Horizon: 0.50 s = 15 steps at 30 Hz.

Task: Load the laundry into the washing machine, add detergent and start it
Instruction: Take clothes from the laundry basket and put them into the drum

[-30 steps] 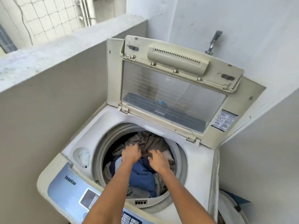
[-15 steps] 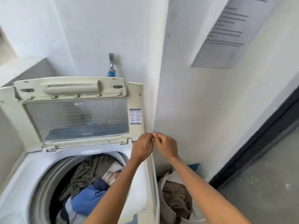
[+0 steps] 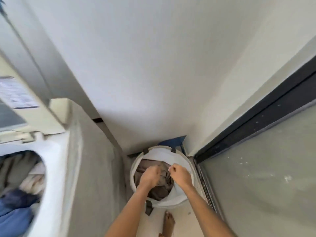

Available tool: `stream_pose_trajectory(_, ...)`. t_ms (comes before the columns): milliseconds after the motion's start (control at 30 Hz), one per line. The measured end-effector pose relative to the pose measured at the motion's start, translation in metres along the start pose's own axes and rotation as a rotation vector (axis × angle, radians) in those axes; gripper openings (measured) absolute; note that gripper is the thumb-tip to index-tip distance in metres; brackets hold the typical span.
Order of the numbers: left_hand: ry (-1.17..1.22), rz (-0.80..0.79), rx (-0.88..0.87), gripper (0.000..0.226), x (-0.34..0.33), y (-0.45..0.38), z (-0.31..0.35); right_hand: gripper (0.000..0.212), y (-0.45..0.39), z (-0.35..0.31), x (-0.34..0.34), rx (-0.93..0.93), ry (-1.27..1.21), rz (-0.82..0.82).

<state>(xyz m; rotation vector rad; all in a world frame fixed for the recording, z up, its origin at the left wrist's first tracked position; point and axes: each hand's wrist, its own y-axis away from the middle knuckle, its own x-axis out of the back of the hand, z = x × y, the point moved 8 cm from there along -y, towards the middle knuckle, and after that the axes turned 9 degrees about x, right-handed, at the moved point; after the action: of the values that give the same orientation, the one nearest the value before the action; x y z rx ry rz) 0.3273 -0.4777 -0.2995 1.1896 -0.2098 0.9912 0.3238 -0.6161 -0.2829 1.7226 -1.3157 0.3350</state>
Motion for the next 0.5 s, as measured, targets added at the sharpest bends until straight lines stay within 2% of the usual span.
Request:
stream_pose_trajectory(100,0.041,-0.053,0.134,0.026,-0.063,-0.054,-0.036,0.021,-0.042,0.073,-0.058,-0.107,-0.163,-0.086)
stream_pose_trajectory(233,-0.067,0.016,0.24,0.036,-0.125,-0.135,-0.082,0.022,-0.098,0.14,-0.135,-0.141,-0.254,-0.121)
stream_pose_trajectory(367,-0.429,0.14,0.243,0.053,-0.151,-0.2,-0.113,0.021,-0.141,0.191,-0.205,-0.153,-0.294,-0.168)
stream_pose_trajectory(500,-0.59,0.154,0.269,0.033,-0.162,-0.234,-0.154,0.021,-0.15,0.218,-0.231,-0.181,-0.347,-0.167)
